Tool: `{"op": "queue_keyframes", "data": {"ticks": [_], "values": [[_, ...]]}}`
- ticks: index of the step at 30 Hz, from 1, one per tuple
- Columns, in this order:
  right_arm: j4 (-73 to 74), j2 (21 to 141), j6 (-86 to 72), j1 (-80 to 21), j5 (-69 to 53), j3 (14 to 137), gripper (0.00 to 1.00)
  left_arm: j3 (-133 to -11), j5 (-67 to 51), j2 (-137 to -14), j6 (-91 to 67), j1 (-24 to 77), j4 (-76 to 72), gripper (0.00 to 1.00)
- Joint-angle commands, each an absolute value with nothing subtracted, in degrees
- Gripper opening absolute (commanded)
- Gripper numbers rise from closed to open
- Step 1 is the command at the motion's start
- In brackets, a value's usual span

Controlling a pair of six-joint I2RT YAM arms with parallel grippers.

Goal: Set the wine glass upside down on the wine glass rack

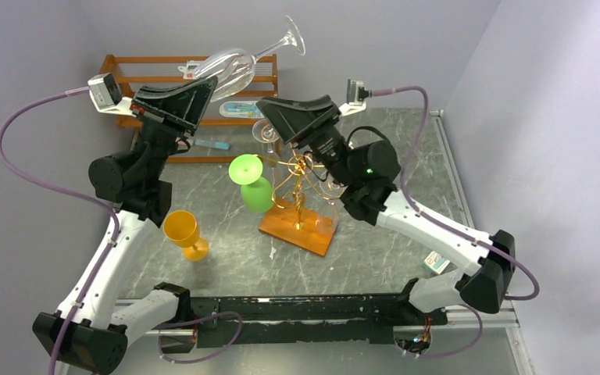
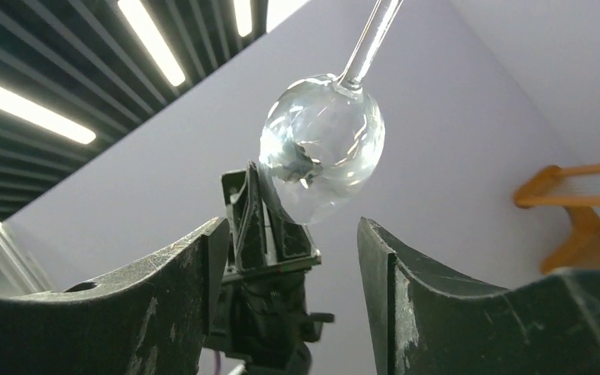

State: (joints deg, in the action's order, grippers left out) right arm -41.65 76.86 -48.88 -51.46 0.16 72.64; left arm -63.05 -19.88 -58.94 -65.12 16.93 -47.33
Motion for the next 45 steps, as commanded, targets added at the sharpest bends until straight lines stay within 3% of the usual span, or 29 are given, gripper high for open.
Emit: {"op": "queue_keyframes", "data": {"ticks": [1,9,15,25,33,35,45], "values": [[-54.1,79.8,-47.1,-55.4,11.0,75.2,0.65,-62.1,-20.7,-56.9,-67.5,16.8,-56.5,0.05],[-61.8,85.7,-44.4,-58.6,15.9,79.5,0.65,-59.8,-21.2,-54.1,-67.9,16.8,-57.2,0.05],[-61.0,88.4,-44.6,-58.9,16.0,83.7,0.60,-58.4,-22.8,-53.3,-69.0,16.8,-59.6,0.05],[-57.4,89.6,-45.6,-59.1,14.3,86.5,0.37,-56.7,-24.1,-54.0,-72.4,16.8,-65.4,0.05],[-57.8,89.8,-45.2,-59.1,13.4,86.9,0.04,-55.8,-24.5,-55.0,-74.0,16.8,-68.1,0.05],[-58.0,89.5,-44.7,-59.1,13.4,86.6,0.00,-55.6,-24.6,-54.7,-73.5,16.8,-67.6,0.15],[-57.3,85.6,-41.4,-59.0,15.2,83.1,0.00,-55.4,-23.1,-49.6,-65.8,16.8,-54.6,0.66]]}}
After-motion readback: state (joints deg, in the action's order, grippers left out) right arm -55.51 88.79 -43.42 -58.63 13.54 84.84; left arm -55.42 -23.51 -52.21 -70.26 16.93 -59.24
